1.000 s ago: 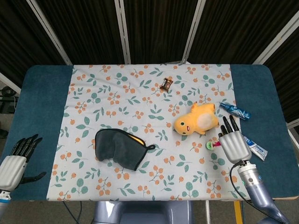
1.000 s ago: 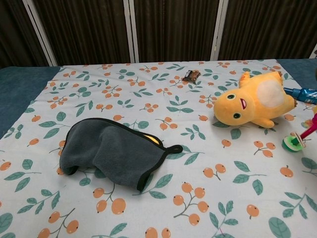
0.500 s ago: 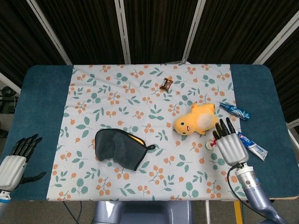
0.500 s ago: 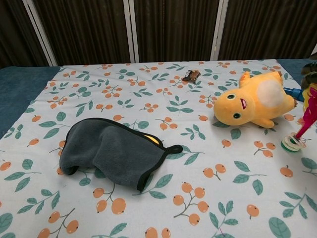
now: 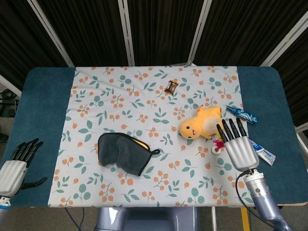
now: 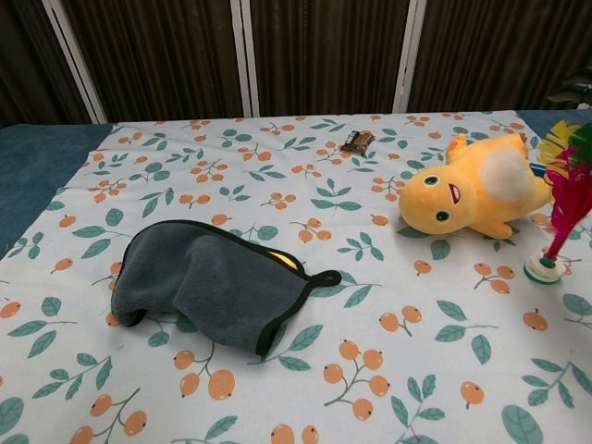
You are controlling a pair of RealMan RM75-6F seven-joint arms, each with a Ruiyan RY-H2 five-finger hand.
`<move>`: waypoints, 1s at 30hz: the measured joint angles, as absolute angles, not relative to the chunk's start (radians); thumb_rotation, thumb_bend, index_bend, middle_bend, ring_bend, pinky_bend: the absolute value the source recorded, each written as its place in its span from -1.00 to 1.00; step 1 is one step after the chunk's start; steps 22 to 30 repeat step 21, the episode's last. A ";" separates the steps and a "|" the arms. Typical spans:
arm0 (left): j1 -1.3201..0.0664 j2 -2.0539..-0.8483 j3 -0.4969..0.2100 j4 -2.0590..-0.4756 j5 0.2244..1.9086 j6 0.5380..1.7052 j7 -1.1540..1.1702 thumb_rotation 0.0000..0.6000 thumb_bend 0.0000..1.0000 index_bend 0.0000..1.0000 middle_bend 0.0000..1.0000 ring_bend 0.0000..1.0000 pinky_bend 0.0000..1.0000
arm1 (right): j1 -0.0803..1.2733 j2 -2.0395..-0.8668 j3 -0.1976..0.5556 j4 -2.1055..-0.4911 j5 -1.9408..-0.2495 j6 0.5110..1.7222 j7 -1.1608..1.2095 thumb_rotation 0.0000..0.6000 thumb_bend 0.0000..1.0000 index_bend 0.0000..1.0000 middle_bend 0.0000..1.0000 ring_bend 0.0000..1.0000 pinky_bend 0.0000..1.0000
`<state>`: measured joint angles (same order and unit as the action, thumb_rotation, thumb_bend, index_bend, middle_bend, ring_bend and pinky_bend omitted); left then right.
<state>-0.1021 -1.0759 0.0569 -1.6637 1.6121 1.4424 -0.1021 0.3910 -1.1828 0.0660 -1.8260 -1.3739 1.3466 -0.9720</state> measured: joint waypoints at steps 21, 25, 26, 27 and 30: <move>-0.093 -1.098 0.044 -1.631 1.636 1.490 -0.087 0.99 -0.66 -1.00 -1.00 -1.00 -1.00 | 0.153 -1.072 0.022 -1.884 -1.396 1.496 -0.114 1.00 -0.75 -1.00 -1.00 -1.00 -1.00; -0.093 -1.098 0.044 -1.631 1.636 1.490 -0.087 0.99 -0.66 -1.00 -1.00 -1.00 -1.00 | 0.153 -1.072 0.022 -1.884 -1.396 1.496 -0.114 1.00 -0.75 -1.00 -1.00 -1.00 -1.00; -0.093 -1.098 0.044 -1.631 1.636 1.490 -0.087 0.99 -0.66 -1.00 -1.00 -1.00 -1.00 | 0.153 -1.072 0.022 -1.884 -1.396 1.496 -0.114 1.00 -0.75 -1.00 -1.00 -1.00 -1.00; -0.093 -1.098 0.044 -1.631 1.636 1.490 -0.087 0.99 -0.66 -1.00 -1.00 -1.00 -1.00 | 0.153 -1.072 0.022 -1.884 -1.396 1.496 -0.114 1.00 -0.75 -1.00 -1.00 -1.00 -1.00; -0.093 -1.098 0.044 -1.631 1.636 1.490 -0.087 0.99 -0.66 -1.00 -1.00 -1.00 -1.00 | 0.153 -1.072 0.022 -1.884 -1.396 1.496 -0.114 1.00 -0.75 -1.00 -1.00 -1.00 -1.00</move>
